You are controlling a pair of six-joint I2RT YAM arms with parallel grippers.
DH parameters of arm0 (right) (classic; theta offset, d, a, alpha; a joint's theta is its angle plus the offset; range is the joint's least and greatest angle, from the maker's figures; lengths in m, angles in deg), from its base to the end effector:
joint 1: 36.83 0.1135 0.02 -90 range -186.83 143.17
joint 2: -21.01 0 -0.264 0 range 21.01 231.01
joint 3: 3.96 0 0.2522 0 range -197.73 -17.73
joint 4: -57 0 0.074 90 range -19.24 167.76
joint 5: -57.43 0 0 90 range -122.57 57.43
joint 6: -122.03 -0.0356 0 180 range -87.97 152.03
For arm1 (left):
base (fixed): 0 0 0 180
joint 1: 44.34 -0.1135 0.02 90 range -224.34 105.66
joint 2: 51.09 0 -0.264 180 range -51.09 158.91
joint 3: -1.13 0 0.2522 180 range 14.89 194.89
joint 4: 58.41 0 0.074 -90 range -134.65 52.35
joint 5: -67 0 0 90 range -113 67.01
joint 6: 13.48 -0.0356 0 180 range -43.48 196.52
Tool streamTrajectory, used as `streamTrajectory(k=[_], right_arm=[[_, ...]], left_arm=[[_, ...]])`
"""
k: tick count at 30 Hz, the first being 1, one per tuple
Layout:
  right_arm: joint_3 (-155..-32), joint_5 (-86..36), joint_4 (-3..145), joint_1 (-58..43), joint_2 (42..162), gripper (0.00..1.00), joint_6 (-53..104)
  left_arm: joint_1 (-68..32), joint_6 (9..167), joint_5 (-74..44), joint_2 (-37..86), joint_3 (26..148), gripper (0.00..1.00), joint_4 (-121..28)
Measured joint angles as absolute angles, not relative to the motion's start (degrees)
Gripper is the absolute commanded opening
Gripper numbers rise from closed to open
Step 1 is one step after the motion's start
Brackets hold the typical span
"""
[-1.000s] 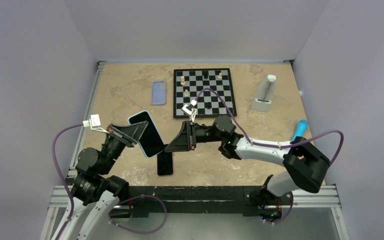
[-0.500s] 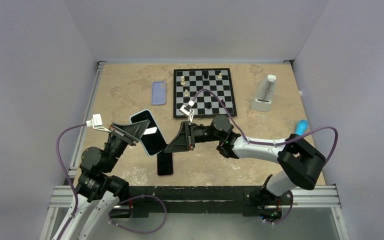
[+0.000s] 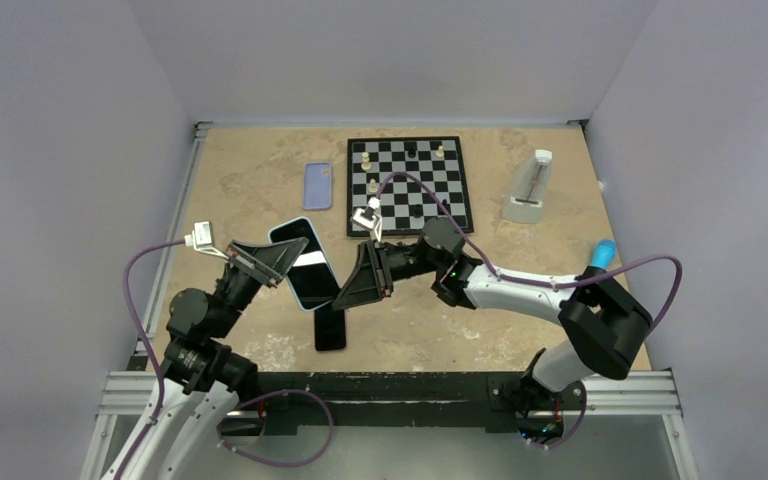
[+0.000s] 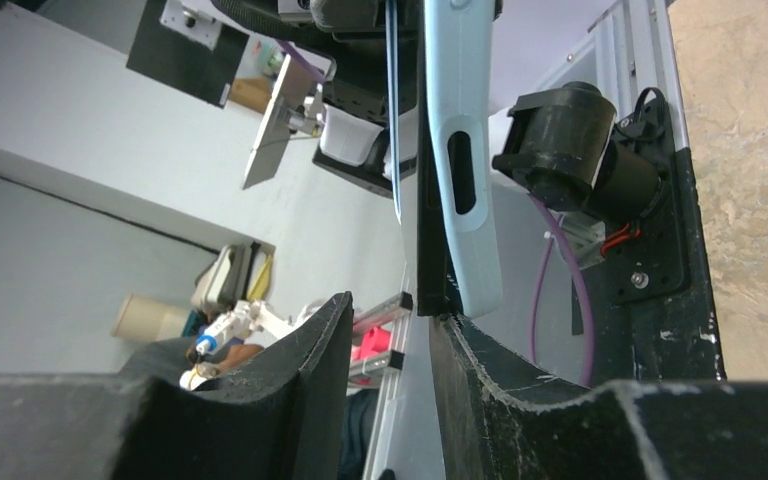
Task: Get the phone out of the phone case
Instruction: Move the phone case to the phone.
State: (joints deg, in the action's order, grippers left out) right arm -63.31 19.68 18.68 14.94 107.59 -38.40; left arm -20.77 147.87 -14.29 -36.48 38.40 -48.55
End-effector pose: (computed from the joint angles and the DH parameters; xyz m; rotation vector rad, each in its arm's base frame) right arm 0.1775 0.2708 0.2801 -0.7225 1.8379 2.2066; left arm 0.0929 -0.0464 0.3014 -0.4797 1.4387 -1.4712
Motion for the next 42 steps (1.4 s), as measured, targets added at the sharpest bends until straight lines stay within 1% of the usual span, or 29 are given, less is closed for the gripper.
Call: streamTrajectory(k=[7,11,16,23,26,27,32,37,42], right_arm=[[-67.0,23.7,27.4,13.7,107.2,0.4,-34.9],[-68.4,25.2,28.4,13.4,107.3,0.4,-34.7],[-69.8,26.1,28.3,13.0,108.6,0.38,-35.8],[-71.1,26.0,26.2,13.0,111.5,0.3,-38.5],[-71.5,25.6,26.2,13.0,112.3,0.22,-38.8],[-71.7,25.5,26.2,12.9,112.5,0.22,-38.7],[-73.6,24.7,30.5,12.8,113.1,0.25,-35.3],[-77.6,21.7,39.2,13.7,113.1,0.25,-29.1],[-82.0,22.0,43.1,15.0,114.6,0.26,-26.8]], left_arm=[[-21.5,149.4,-10.5,-31.9,38.7,0.0,-52.4],[-21.5,150.9,-8.3,-29.7,38.7,0.0,-54.5],[-21.8,149.9,-8.5,-30.4,39.0,0.0,-54.0],[-21.8,146.3,-9.5,-30.9,39.9,0.0,-52.7],[-22.0,145.7,-9.7,-30.9,39.9,0.0,-52.7],[-22.1,145.7,-9.7,-30.9,39.9,0.0,-52.7],[-22.2,143.4,-10.8,-31.2,40.6,0.0,-51.5],[-22.2,138.1,-13.1,-32.0,44.4,0.0,-45.2],[-22.2,136.4,-14.6,-34.7,45.4,0.0,-43.9]])
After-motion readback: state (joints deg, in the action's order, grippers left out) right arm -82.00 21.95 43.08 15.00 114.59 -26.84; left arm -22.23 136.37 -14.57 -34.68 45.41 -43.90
